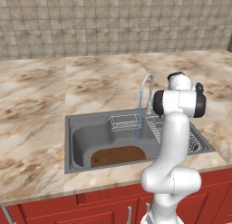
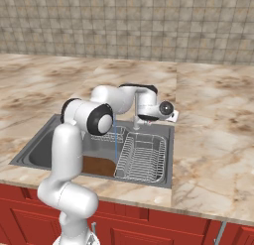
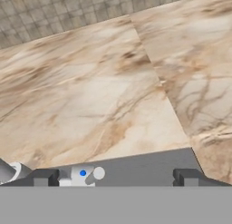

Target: Turn on the sink faucet with hot water and rinse the cutting board for ten seconds, then turn off the faucet. Push the cutting board to reach the water if necessary.

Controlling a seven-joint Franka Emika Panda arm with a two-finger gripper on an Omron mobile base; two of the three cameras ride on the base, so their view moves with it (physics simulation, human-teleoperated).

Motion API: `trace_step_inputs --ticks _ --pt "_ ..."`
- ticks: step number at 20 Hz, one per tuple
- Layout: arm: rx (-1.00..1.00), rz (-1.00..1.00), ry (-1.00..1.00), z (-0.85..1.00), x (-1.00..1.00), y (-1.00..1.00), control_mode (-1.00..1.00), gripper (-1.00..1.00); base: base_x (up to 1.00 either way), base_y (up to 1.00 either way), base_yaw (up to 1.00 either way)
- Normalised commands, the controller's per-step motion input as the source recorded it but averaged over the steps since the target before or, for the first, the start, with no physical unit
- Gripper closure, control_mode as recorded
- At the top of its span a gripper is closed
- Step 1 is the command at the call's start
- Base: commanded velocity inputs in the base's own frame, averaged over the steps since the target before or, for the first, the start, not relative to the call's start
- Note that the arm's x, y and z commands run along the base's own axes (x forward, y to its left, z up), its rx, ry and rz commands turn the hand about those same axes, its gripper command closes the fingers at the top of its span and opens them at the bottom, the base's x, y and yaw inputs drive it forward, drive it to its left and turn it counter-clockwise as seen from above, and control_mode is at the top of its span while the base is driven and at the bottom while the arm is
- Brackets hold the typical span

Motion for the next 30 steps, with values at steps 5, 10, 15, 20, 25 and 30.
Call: trace_step_inputs --ticks 5,10,15,20,25,30 --pt "0.0 0.01 0.0 -0.04 0.0 0.0 -1.0 -1.0 0.0 0.0 0.0" --pt "0.0 0.01 0.0 -0.03 0.0 0.0 -1.0 -1.0 0.0 0.0 0.0" --pt "0.0 0.0 0.0 -0.01 0.0 0.0 -1.0 -1.0 0.0 0.0 0.0" --pt "0.0 0.0 0.0 0.0 0.0 0.0 -1.0 -1.0 0.0 0.0 0.0" --pt "0.0 0.0 0.0 0.0 0.0 0.0 -1.0 -1.0 0.0 0.0 0.0" --pt "0.0 0.0 0.0 0.0 0.0 0.0 -1.0 -1.0 0.0 0.0 0.0"
